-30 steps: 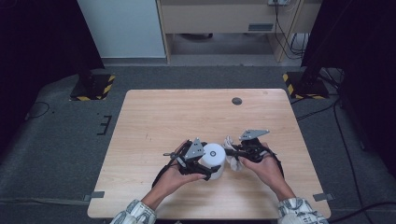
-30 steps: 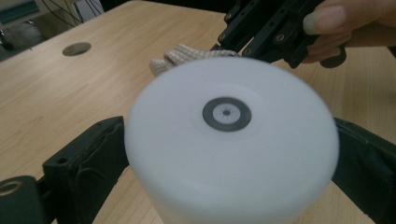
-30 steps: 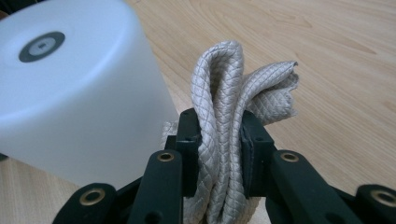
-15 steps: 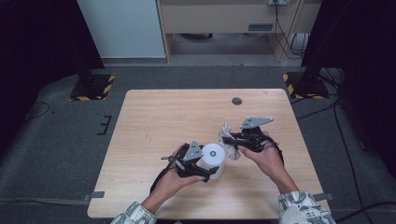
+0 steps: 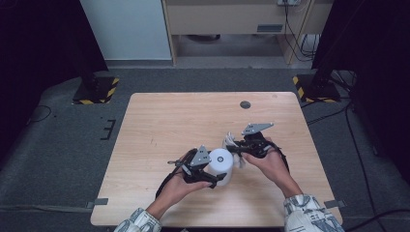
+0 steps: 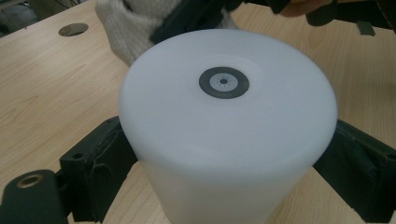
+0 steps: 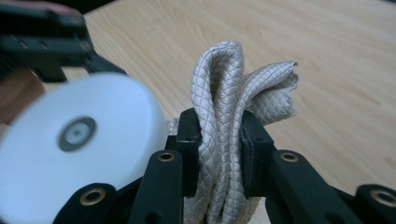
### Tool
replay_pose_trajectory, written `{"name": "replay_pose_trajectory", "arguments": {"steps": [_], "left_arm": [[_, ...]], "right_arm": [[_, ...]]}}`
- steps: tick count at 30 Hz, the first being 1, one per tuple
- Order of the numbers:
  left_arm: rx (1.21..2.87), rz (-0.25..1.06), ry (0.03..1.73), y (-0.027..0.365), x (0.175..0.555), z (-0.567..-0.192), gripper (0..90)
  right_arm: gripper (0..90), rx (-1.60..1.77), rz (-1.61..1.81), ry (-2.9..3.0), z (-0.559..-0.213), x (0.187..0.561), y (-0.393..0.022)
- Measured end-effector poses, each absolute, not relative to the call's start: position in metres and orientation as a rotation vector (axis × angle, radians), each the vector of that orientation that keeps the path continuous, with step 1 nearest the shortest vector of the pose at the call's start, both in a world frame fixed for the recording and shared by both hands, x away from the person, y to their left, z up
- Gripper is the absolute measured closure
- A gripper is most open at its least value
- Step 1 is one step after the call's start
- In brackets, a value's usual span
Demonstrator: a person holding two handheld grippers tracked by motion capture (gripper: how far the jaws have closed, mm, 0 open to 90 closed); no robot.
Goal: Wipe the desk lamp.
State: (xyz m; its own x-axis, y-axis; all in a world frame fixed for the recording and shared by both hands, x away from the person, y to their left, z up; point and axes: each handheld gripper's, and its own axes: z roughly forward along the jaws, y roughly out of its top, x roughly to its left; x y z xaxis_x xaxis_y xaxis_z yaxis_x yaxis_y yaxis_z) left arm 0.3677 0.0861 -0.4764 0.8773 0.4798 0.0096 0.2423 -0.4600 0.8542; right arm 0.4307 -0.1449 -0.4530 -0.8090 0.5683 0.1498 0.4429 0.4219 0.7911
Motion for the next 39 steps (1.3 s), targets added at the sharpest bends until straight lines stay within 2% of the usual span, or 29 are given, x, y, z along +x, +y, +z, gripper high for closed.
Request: {"name": "replay_pose_trajectory", "arguments": {"steps": [17,21,26,29,39], "left_arm": [[2.07,0.299,0.5,0.087,0.369,-0.477,8.1],[2.074,0.3,0.498,0.087,0.369,-0.477,8.1],[2.077,0.294,0.5,0.087,0.37,-0.478,8.1],[2.078,0.293,0.5,0.087,0.37,-0.478,8.1],[2.077,0.287,0.497,0.087,0.371,-0.478,8.1]], "right_arm": [[73.6,1.0,1.267,2.598,-0.505,0.43,-0.147],[73.7,0.984,1.319,2.556,-0.498,0.428,-0.149],[73.7,0.914,1.448,2.466,-0.46,0.426,-0.154],[73.6,0.88,1.44,2.473,-0.449,0.428,-0.152],[73.6,0.949,1.361,2.552,-0.49,0.434,-0.145]]}}
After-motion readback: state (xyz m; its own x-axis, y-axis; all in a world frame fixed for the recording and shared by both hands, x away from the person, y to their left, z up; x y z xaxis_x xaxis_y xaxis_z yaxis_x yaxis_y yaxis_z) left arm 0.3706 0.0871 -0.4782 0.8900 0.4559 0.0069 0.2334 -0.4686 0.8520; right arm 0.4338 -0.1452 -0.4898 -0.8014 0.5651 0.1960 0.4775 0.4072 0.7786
